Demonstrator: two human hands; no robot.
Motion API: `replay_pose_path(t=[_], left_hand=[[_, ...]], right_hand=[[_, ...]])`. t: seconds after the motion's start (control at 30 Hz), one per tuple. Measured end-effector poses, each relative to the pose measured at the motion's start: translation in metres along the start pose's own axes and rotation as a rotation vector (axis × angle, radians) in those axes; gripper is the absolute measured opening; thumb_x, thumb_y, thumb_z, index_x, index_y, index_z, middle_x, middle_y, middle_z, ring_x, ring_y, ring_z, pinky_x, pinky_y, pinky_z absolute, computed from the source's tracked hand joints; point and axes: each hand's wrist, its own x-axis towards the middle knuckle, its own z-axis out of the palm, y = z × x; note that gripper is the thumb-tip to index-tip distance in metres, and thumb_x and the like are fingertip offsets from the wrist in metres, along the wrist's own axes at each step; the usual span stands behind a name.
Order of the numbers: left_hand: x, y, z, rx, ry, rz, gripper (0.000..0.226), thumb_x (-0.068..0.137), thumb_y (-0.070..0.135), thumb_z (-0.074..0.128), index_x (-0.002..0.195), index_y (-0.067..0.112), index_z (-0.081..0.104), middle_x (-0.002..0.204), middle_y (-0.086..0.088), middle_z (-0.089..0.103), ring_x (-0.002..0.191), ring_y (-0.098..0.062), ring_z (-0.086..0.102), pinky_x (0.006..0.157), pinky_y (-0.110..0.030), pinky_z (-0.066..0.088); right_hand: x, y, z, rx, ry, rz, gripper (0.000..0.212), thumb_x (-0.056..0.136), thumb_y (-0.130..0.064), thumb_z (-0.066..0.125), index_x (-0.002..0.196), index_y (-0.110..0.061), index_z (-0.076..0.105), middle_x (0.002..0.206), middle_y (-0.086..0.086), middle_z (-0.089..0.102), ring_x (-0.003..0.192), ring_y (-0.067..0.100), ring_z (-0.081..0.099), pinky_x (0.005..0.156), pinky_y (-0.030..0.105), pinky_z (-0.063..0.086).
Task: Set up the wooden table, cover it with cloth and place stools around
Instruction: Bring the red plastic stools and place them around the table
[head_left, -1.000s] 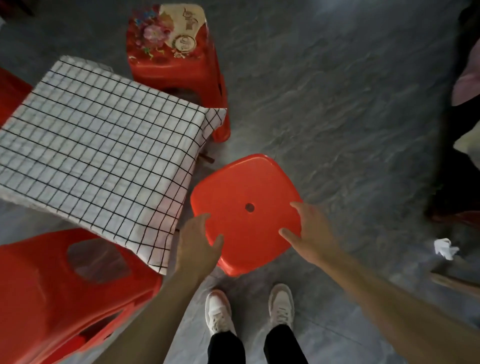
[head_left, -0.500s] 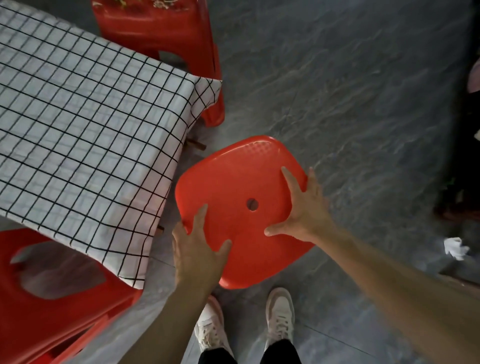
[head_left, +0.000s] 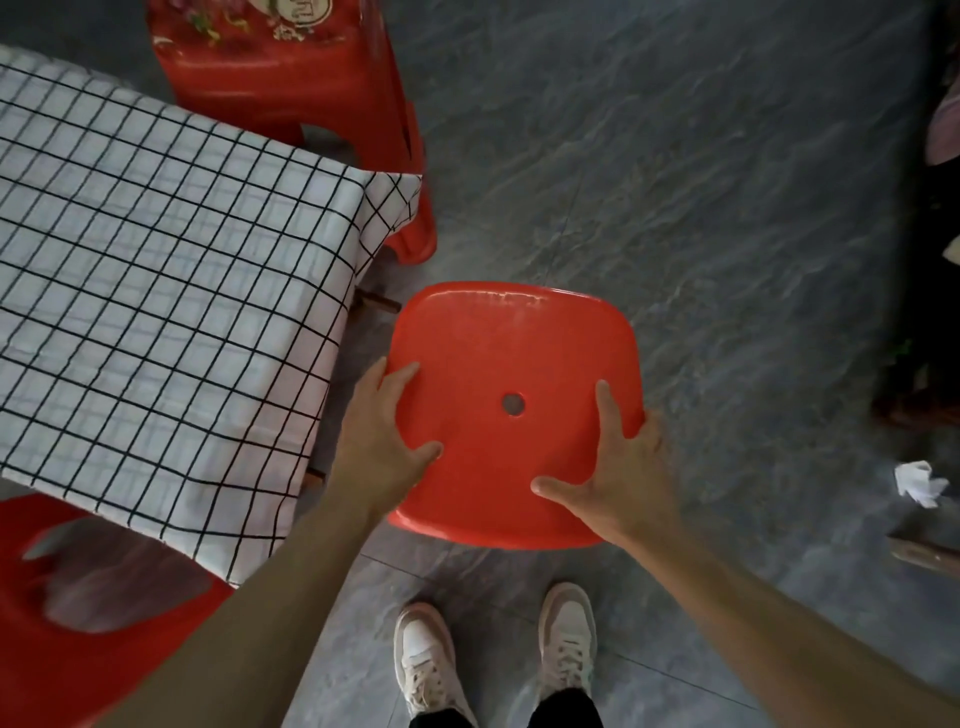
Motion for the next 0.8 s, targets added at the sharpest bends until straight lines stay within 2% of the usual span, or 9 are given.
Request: replay_pose_path(t=[0.1, 0.17, 0.27, 0.33, 0.43, 0.53, 0.7, 0.8], left_hand=[[-0.007, -0.002, 0.003, 0.044, 0.024, -0.039, 0.090, 0.067, 0.025, 0.084, 0.144, 0.029, 0.040, 0.152, -0.008, 0.030, 0.139, -0.023, 0.031, 0.115, -0.037, 0.027], [-0.020, -0.005, 0.005, 0.038, 0.022, -0.073, 0.096, 0.068, 0.033, 0.082, 0.149, 0.031, 0.031, 0.148, -0.006, 0.037, 0.134, -0.023, 0.037, 0.112, -0.041, 0.033], [-0.027, -0.002, 0.009, 0.018, 0.002, -0.141, 0.108, 0.066, 0.050, 0.078, 0.153, 0.033, 0.015, 0.148, -0.006, 0.035, 0.133, -0.023, 0.037, 0.110, -0.045, 0.036], [-0.019, 0.005, 0.011, 0.034, 0.024, -0.201, 0.119, 0.060, 0.057, 0.080, 0.153, 0.030, 0.009, 0.146, -0.008, 0.034, 0.131, -0.027, 0.036, 0.109, -0.048, 0.036], [-0.002, 0.012, 0.010, 0.068, -0.005, -0.291, 0.129, 0.050, 0.057, 0.086, 0.150, 0.029, 0.010, 0.142, -0.010, 0.035, 0.129, -0.029, 0.038, 0.106, -0.050, 0.038], [0.007, 0.007, 0.005, 0.113, -0.049, -0.233, 0.131, 0.049, 0.058, 0.086, 0.151, 0.028, 0.010, 0.140, -0.012, 0.037, 0.129, -0.029, 0.039, 0.105, -0.051, 0.039], [0.029, -0.010, -0.024, 0.140, -0.108, -0.096, 0.129, 0.048, 0.061, 0.085, 0.151, 0.027, 0.017, 0.137, -0.007, 0.045, 0.125, -0.025, 0.045, 0.103, -0.048, 0.043], [0.033, -0.016, -0.037, 0.181, -0.175, -0.044, 0.132, 0.050, 0.054, 0.089, 0.153, 0.027, 0.011, 0.146, -0.007, 0.034, 0.132, -0.025, 0.038, 0.108, -0.049, 0.039]], right_hand=[[0.006, 0.005, -0.009, 0.064, 0.016, -0.031, 0.127, 0.054, -0.065, 0.082, 0.149, -0.043, 0.001, 0.149, 0.021, 0.015, 0.139, 0.038, 0.026, 0.109, 0.056, 0.036], [0.014, 0.006, -0.019, 0.070, 0.008, -0.085, 0.129, 0.053, -0.060, 0.085, 0.150, -0.045, 0.001, 0.155, 0.021, 0.008, 0.144, 0.038, 0.017, 0.114, 0.056, 0.029], [0.031, 0.005, -0.030, 0.049, -0.071, -0.144, 0.138, 0.050, -0.050, 0.092, 0.151, -0.048, -0.002, 0.159, 0.018, -0.006, 0.148, 0.037, 0.006, 0.118, 0.052, 0.023], [0.038, 0.002, -0.031, 0.073, -0.115, -0.149, 0.140, 0.047, -0.043, 0.095, 0.150, -0.049, 0.000, 0.159, 0.014, -0.013, 0.148, 0.037, 0.007, 0.118, 0.052, 0.025], [0.039, -0.001, -0.031, 0.092, -0.111, -0.142, 0.139, 0.044, -0.039, 0.096, 0.150, -0.048, 0.006, 0.158, 0.013, -0.007, 0.145, 0.036, 0.018, 0.116, 0.051, 0.030], [0.032, -0.004, -0.029, 0.101, -0.072, -0.125, 0.136, 0.046, -0.042, 0.095, 0.152, -0.046, 0.009, 0.159, 0.011, -0.006, 0.144, 0.033, 0.024, 0.114, 0.045, 0.032], [0.022, -0.024, -0.006, 0.169, -0.013, -0.066, 0.136, 0.049, -0.046, 0.093, 0.152, -0.046, 0.005, 0.158, 0.015, -0.011, 0.147, 0.035, 0.013, 0.117, 0.043, 0.024], [0.015, -0.031, -0.001, 0.188, -0.008, -0.023, 0.137, 0.050, -0.045, 0.093, 0.150, -0.049, -0.001, 0.159, 0.013, -0.010, 0.146, 0.035, 0.016, 0.115, 0.046, 0.029]])
